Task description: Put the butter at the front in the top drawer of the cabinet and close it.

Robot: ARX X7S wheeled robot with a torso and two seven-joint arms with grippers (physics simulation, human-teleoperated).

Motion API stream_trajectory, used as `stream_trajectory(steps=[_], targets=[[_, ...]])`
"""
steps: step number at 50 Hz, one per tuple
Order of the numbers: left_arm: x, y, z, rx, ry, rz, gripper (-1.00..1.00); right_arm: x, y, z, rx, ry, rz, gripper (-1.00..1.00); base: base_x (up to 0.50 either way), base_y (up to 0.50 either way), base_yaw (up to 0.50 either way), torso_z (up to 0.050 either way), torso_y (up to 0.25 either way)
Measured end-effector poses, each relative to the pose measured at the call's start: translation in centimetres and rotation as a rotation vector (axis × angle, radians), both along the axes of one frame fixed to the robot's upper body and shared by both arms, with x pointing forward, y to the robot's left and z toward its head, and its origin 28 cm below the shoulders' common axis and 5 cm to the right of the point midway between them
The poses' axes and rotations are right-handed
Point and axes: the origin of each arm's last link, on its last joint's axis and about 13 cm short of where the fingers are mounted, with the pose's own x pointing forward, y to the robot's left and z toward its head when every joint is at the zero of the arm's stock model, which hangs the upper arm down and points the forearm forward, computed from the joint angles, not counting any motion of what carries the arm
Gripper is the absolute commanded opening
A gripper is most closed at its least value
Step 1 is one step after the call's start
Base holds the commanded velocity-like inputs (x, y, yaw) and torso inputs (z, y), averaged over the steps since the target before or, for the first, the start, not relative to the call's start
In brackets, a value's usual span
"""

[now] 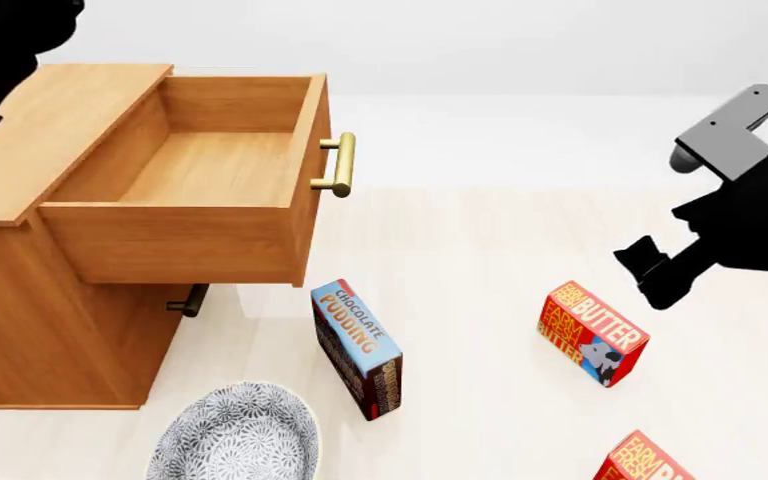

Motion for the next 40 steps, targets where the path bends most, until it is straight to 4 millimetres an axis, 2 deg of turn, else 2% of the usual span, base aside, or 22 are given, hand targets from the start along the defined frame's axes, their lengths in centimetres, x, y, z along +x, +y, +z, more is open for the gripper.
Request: stream_trajectory(steps=[40], targets=[[0.0, -0.1, -0.6, 0.019, 0.01, -0.003, 1.0, 2.1, -0.9, -6.2, -0.033, 0.082, -0.072, 1.0, 0.0, 0.0, 0.0, 0.0, 0.0]])
